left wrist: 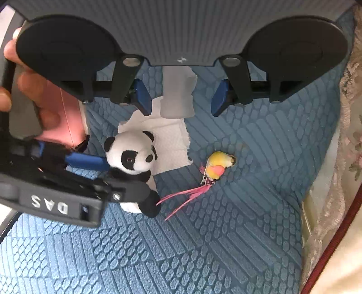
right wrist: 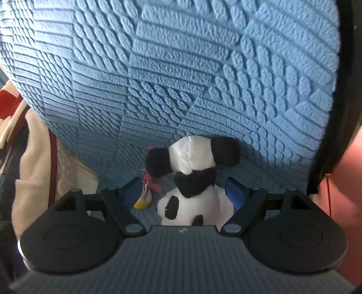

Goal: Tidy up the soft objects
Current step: 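Grasp the panda plush with the right tool while the left tool grasps the clear cup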

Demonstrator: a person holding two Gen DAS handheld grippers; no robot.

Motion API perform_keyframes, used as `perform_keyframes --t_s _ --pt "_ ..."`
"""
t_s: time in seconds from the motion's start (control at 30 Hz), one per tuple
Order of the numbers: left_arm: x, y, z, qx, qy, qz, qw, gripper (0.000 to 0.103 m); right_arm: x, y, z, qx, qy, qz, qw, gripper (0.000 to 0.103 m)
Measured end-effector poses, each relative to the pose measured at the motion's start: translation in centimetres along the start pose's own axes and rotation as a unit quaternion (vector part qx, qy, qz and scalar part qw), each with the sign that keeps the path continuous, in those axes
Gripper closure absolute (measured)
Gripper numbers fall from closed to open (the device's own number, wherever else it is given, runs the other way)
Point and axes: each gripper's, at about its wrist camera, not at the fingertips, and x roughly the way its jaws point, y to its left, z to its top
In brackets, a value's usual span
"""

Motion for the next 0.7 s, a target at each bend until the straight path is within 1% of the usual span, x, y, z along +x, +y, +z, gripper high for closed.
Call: perform_keyframes --t_s 0.1,0.23,0.4,0.47,0.53,0.57,0.63,0.7 --pt "0.2 -0.2 -0.2 0.006 0.003 0.002 1.0000 0.043 1.3 0.1 -0.3 -0.009 0.012 -0.016 1.000 0.021" --pt "0.3 -0.3 -0.4 0.005 0.003 0.001 1.0000 0.043 2.4 -0.1 -0.7 -0.001 0.020 -0.010 1.000 0.020" --pt "1.3 -0.9 -0.7 0.007 0.007 0.011 0.9999 0.043 3.6 0.3 -1.0 -0.003 0.024 -0.013 1.000 0.019" --pt "1.5 -0.8 -0.7 -0.002 0.008 0.002 1.0000 0.043 4.3 0.2 -1.3 -0.008 0.024 -0.016 1.000 0.020" --pt "1.6 -0.6 -0.7 -0.015 0.006 -0.003 0.9999 0.043 4.9 0.3 -1.2 -0.018 0.025 -0.022 0.999 0.023" --pt "1.7 -0.6 -0.7 -0.014 0.004 -0.002 0.9999 0.044 5.1 0.4 -1.3 -0.022 0.027 -0.026 0.999 0.027" --pt "1.8 -1.0 -0.8 -0.003 0.003 0.006 1.0000 0.049 5.6 0.5 -1.3 -0.025 0.028 -0.025 0.999 0.028" --pt "1.8 -1.3 -0.8 0.008 0.000 0.018 0.9998 0.054 5.9 0.5 -1.3 -0.028 0.027 -0.024 0.999 0.032"
